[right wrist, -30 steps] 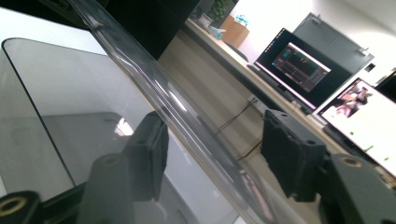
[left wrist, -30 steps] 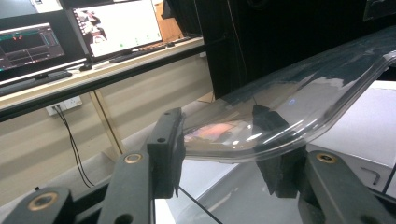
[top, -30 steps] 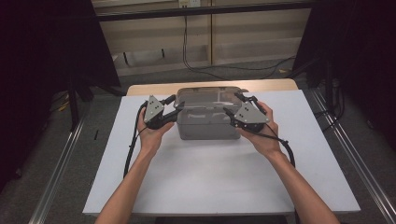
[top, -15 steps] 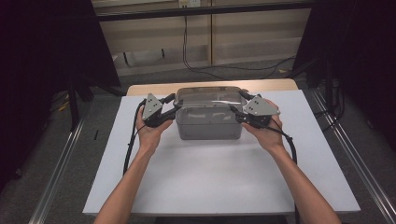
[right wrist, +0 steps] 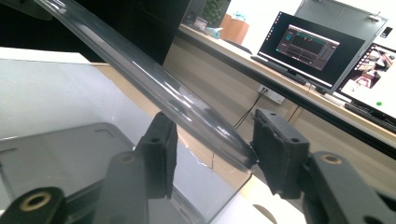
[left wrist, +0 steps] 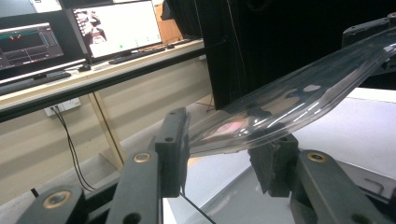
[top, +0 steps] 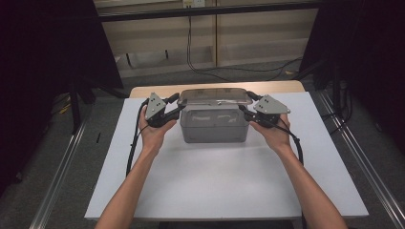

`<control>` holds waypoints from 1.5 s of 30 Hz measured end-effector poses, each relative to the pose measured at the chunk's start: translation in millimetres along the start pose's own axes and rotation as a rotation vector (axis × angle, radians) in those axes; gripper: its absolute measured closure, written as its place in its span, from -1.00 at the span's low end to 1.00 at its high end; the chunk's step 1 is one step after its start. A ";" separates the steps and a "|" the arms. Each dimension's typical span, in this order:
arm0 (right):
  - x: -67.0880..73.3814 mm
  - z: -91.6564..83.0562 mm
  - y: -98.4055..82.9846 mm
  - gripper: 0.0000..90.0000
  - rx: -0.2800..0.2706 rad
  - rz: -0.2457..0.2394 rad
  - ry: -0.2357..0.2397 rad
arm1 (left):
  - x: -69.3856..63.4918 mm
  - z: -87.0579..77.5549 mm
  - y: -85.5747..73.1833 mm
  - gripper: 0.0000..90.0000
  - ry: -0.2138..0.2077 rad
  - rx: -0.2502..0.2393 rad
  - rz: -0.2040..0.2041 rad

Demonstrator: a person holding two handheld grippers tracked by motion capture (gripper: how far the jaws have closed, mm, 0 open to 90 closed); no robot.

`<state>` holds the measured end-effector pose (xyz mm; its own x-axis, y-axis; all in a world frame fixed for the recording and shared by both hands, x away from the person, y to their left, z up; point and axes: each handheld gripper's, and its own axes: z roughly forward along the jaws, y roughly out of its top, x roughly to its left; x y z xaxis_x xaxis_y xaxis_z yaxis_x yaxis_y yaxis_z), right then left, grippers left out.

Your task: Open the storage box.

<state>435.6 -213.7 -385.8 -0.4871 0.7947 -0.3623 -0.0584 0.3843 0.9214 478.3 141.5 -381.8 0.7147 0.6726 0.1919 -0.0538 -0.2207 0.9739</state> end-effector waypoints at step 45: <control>-31.5 20.9 -3.0 0.45 -0.017 0.075 -0.003 | 13.8 11.9 17.0 0.43 0.004 -0.008 0.000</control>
<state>469.3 -230.1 -380.1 -0.4879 0.8223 -0.2930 -0.0367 0.3160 0.9480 495.5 138.7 -364.1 0.7120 0.6754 0.1920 -0.0592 -0.2147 0.9749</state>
